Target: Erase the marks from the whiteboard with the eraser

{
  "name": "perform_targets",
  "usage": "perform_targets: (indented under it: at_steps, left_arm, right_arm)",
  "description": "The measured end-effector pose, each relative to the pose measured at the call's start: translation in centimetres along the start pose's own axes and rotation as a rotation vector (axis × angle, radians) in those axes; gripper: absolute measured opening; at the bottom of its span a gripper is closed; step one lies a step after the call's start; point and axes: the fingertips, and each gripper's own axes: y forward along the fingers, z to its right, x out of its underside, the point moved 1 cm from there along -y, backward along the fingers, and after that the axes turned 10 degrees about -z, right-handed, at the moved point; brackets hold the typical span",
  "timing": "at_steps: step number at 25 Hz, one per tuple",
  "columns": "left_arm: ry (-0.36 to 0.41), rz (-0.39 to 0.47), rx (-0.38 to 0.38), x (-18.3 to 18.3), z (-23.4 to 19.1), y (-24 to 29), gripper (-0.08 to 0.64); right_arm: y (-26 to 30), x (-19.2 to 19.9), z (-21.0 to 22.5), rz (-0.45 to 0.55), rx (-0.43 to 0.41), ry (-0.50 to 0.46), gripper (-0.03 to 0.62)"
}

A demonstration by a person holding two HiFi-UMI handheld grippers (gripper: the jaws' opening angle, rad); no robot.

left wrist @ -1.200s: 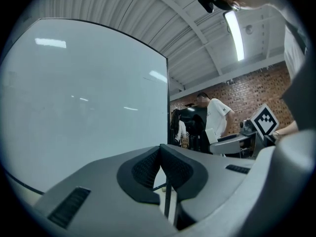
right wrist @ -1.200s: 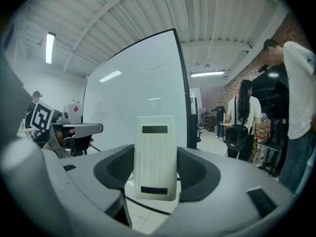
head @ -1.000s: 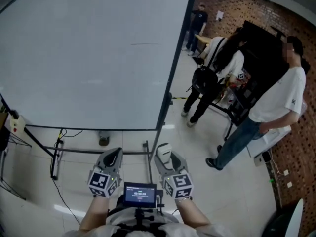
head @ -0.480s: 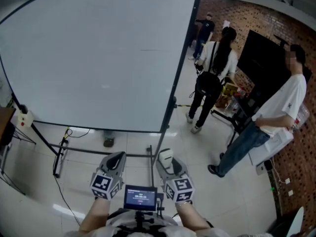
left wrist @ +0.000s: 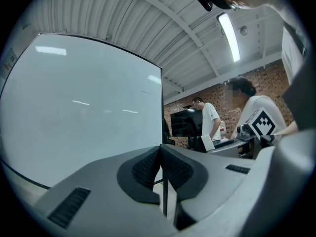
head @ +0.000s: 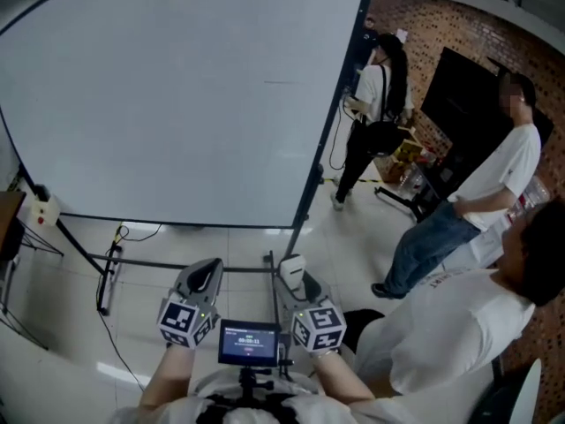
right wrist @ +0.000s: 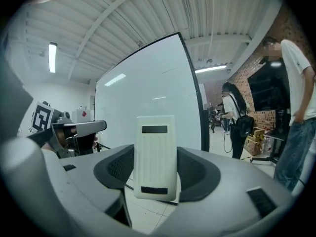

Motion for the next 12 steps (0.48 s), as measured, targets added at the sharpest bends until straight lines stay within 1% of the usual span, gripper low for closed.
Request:
perform_targets:
  at_steps: [7,12]
  left_arm:
    - [-0.009,0.016,-0.012,-0.4,-1.9,-0.7,0.006]
    - [-0.011,0.015,-0.014,-0.1,-3.0,-1.1,0.006]
  right_arm:
    - [0.9,-0.2,-0.8,-0.015,-0.010,0.035,0.261]
    - [1.8,-0.5,-1.8,-0.012,-0.010,0.016,0.259]
